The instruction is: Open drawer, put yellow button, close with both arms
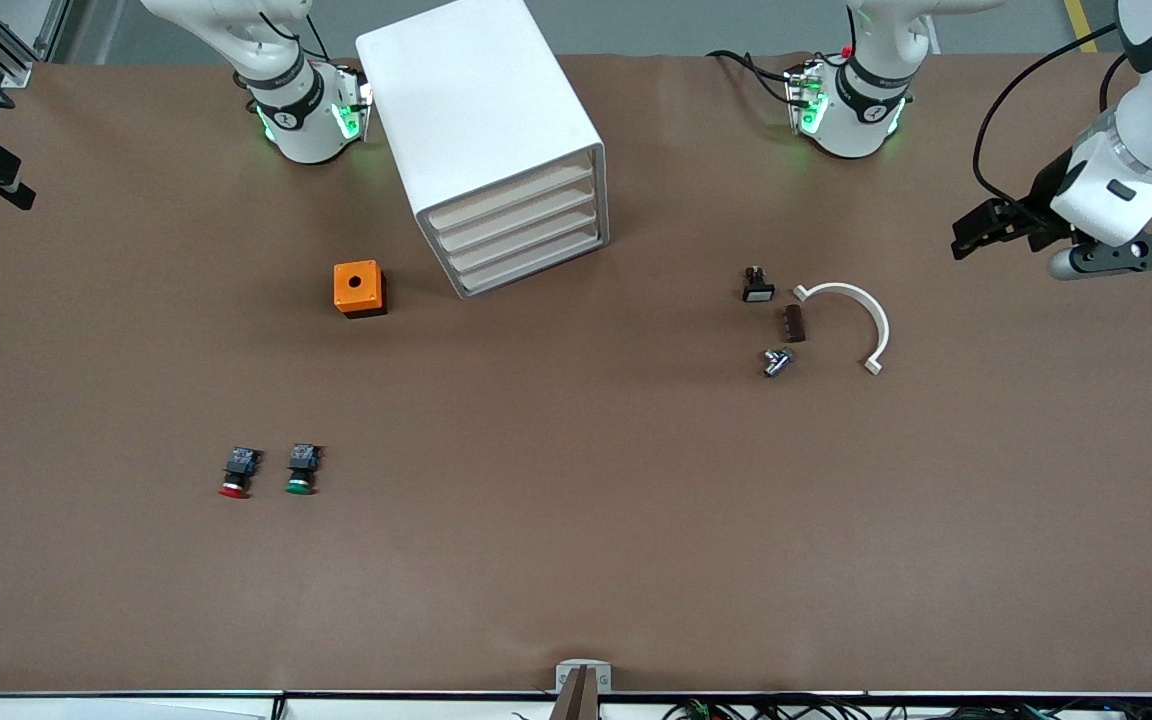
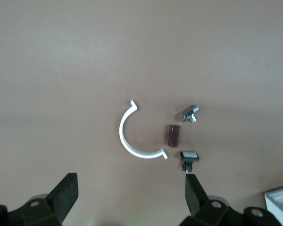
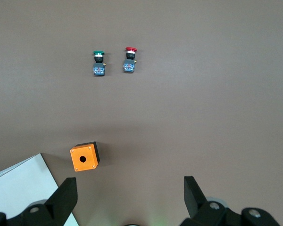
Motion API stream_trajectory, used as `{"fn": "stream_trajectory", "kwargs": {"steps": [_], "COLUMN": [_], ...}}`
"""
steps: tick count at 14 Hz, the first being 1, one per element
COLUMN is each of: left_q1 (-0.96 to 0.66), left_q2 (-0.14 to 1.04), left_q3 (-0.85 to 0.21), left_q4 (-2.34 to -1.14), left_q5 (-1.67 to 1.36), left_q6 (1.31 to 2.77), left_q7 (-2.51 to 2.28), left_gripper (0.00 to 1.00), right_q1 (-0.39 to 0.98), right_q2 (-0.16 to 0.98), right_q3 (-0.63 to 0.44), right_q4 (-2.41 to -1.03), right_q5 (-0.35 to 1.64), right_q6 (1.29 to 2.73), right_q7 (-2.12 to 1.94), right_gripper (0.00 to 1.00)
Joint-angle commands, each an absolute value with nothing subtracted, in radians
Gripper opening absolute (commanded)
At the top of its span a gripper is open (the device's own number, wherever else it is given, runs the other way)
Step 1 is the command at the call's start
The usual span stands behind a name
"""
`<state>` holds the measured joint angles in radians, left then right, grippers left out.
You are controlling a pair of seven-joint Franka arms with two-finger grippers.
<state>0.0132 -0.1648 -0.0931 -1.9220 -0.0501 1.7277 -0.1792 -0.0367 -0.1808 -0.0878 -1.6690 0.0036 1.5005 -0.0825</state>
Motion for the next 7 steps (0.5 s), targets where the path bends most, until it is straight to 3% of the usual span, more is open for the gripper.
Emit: {"fn": "stream_trajectory", "kwargs": {"steps": [1, 7], "left_q1": [0.025, 0.037], "left_q2": [-0.186, -0.155], "left_q3": [-0.094, -0.095], "left_q4": [-1.908, -1.755], "left_q5": [-0.029, -0.029], "left_q6": [1.741, 1.637], "left_q7": [-0.164, -0.163], "left_gripper": [1.0, 1.0], "right_q1": [-0.041, -0.04], "right_q2": [-0.209, -0.209], "right_q3": [-0.083, -0.083], "right_q4": [-1.698, -1.698], "right_q5": [0.017, 0.008], "right_q6": [1.514, 1.514], "right_q7": [-0.067, -0.069], "right_gripper": [1.0, 1.0]}}
